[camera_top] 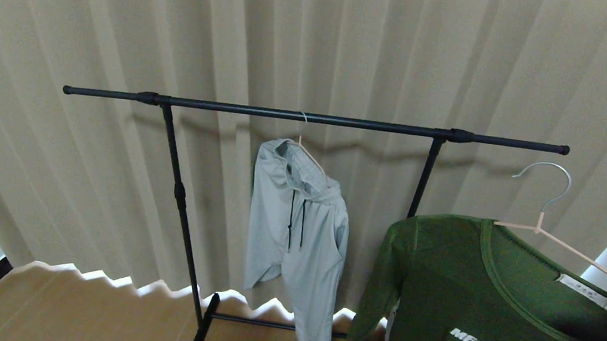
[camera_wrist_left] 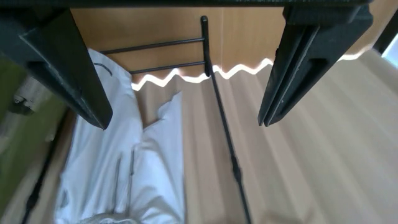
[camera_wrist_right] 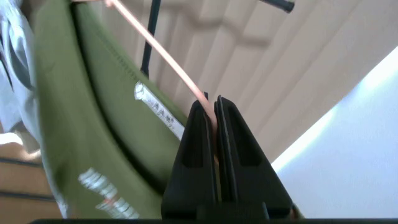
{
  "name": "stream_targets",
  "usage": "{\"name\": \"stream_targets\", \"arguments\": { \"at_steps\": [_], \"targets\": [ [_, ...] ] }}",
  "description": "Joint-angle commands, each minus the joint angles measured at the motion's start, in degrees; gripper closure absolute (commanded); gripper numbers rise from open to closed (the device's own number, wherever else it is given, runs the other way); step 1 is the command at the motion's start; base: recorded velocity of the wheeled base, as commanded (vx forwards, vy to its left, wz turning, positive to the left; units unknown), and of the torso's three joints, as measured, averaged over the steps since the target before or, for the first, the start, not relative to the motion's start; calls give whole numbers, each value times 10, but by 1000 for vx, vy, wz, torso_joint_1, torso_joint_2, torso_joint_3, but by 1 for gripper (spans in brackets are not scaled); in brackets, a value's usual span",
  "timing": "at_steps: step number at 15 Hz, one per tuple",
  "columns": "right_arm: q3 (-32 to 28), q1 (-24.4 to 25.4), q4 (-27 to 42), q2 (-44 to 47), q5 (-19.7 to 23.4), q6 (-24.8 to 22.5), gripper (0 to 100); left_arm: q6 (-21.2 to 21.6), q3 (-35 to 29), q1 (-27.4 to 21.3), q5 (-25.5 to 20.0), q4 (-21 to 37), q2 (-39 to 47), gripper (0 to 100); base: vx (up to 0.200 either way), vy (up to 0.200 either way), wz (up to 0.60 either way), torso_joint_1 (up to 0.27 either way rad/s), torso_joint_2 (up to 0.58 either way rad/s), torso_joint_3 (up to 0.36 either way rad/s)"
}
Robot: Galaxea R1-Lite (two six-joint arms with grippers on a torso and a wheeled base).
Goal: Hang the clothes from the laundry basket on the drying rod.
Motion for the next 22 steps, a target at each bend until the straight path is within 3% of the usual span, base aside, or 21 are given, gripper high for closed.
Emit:
{"name": "stream_targets", "arguments": {
  "at_steps": [1,6,10,20,22],
  "targets": [
    [-11,-6,25,3,0,-1,100,-2,0,1,1,0,2,0,0,0,0,0,0,0],
    [-70,-2,102,6,2,-1,100,-2,0,0,0,0,2,0,160,0,0,1,3,1],
    [-80,-2,104,9,7,0,100,-1,0,0,1,0,2,0,200,0,0,0,-2,5],
    [-136,35,95,133,5,5,100,1,0,1,1,0,2,0,200,0,0,5,2,3],
    [-149,40,93,156,5,5,100,2,0,0,0,0,2,0,0,0,0,0,0,0]
  ]
}}
